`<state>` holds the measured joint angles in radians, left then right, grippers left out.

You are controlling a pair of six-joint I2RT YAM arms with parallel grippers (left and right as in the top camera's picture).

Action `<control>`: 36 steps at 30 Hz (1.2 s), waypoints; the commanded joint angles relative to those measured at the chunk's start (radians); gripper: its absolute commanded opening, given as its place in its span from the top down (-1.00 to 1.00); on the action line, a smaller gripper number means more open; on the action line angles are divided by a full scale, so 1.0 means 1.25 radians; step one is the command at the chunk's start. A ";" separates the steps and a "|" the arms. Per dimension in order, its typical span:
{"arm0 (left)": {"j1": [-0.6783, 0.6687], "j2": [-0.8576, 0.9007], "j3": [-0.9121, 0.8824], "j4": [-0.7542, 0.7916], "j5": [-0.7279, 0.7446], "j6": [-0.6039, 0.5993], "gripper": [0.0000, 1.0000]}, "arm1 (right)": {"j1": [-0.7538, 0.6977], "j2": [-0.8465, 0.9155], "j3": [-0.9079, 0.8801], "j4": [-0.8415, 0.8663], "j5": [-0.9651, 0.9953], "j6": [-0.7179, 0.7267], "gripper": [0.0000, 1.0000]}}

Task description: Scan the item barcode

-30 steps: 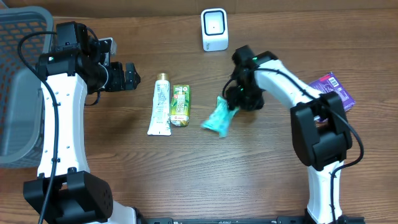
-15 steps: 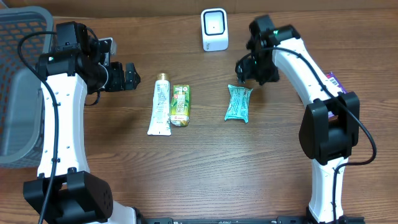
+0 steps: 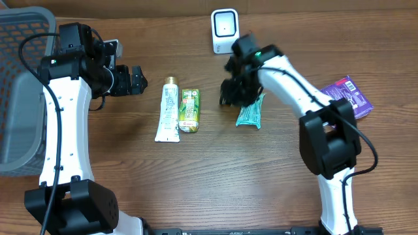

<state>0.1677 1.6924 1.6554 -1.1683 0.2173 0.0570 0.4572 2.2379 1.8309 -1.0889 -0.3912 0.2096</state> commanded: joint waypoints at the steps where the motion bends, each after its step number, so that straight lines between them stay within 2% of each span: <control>1: 0.002 -0.026 -0.001 0.002 0.007 -0.010 -0.99 | 0.000 -0.004 -0.027 -0.014 0.032 0.006 0.01; 5: 0.002 -0.026 -0.001 0.002 0.007 -0.010 -0.99 | -0.001 -0.004 -0.032 -0.064 0.104 0.006 0.01; 12: 0.002 -0.026 -0.001 0.002 0.007 -0.010 -0.99 | -0.056 -0.004 -0.020 -0.219 0.388 0.000 -0.13; 16: 0.002 -0.026 -0.001 0.002 0.007 -0.010 -0.99 | -0.087 -0.007 0.013 -0.250 0.414 0.000 -0.15; 22: 0.002 -0.026 -0.001 0.002 0.007 -0.010 -0.99 | -0.124 -0.062 0.085 -0.223 0.339 -0.012 -0.22; 27: 0.002 -0.026 -0.001 0.002 0.007 -0.010 -0.99 | -0.187 -0.081 0.084 -0.180 0.134 -0.089 -0.35; 33: 0.002 -0.026 -0.001 0.002 0.007 -0.010 -0.99 | -0.305 -0.076 -0.005 -0.130 -0.074 -0.092 -0.34; 36: 0.002 -0.026 -0.001 0.002 0.007 -0.010 -0.99 | -0.333 -0.076 -0.078 -0.084 -0.163 -0.133 -0.33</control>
<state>0.1677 1.6924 1.6554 -1.1683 0.2173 0.0570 0.0631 2.1677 1.8126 -1.2179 -0.4038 0.0998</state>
